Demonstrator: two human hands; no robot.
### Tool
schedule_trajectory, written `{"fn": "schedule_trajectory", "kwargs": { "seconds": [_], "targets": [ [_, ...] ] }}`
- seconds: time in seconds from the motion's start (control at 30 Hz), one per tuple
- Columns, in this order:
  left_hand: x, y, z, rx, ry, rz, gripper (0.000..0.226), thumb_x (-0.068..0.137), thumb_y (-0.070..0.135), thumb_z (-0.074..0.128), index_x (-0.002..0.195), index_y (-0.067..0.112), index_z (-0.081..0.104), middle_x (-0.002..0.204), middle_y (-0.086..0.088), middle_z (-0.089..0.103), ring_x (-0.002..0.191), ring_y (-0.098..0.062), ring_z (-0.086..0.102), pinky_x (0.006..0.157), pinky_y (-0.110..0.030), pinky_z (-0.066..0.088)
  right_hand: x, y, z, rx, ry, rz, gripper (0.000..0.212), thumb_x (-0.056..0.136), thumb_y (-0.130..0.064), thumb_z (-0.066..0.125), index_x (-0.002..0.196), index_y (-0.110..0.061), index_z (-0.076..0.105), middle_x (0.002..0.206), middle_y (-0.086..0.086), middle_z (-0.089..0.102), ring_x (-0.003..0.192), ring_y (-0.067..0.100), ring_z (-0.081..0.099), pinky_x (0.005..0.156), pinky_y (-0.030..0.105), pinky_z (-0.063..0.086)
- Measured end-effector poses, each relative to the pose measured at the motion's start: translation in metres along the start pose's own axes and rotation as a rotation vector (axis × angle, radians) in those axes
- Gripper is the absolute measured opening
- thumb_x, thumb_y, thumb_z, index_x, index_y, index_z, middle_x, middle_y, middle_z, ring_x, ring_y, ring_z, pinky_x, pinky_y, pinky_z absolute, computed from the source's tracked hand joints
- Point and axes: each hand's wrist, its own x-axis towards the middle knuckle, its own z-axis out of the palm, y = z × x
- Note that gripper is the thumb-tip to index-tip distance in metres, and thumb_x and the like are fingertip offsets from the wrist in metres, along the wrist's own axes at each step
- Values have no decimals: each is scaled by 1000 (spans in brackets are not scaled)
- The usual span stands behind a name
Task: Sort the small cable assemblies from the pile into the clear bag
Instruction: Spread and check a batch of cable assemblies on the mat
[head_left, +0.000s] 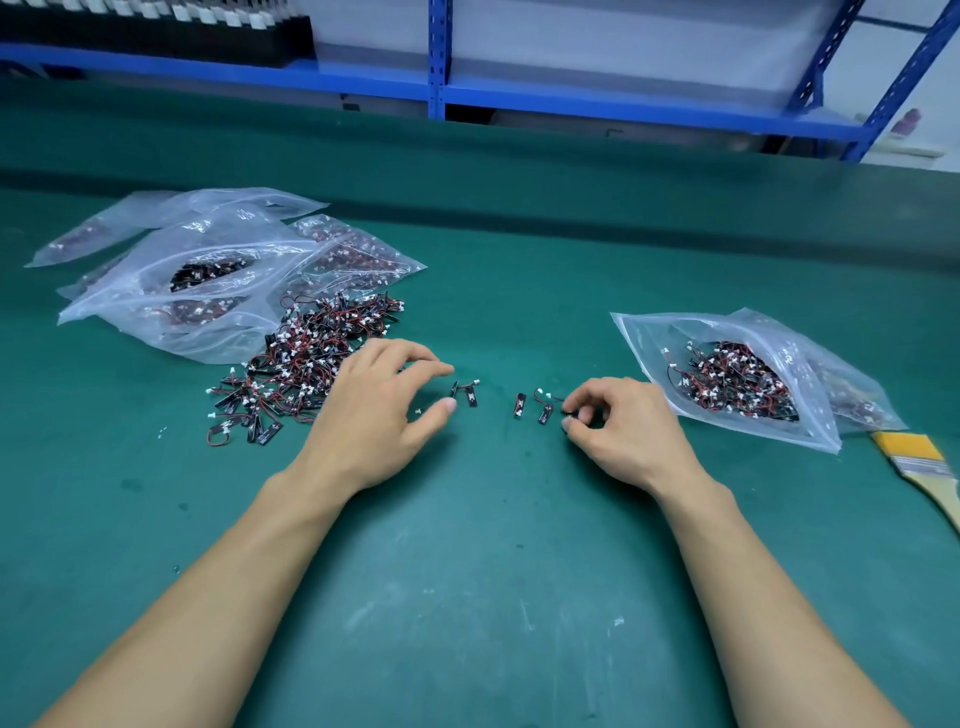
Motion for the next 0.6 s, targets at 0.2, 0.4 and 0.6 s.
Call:
{"fn": "schedule_trajectory", "kwargs": {
  "seconds": [0.2,0.4,0.6],
  "targets": [
    [0,-17,-8,31,61,-166,34,91,38,58,119,22,68,114,5,61,110,-24,47,96,-43,40,0,0,1,59,21,0,16,78,-21,74,75,-35,66,67,-16,65,70,-1,55,64,26,46],
    [-1,-26,-8,95,-10,-318,34,91,32,63,124,27,65,112,7,63,109,-23,46,94,-42,38,1,1,4,103,89,38,20,78,-14,60,77,-31,71,66,-18,63,66,1,54,63,29,50],
    [0,-25,-5,98,-41,-304,26,92,36,65,117,32,68,101,13,65,104,-21,49,89,-38,36,2,2,6,124,81,53,20,80,-17,61,72,-33,68,71,-21,65,64,2,53,62,28,49]
  ]
}}
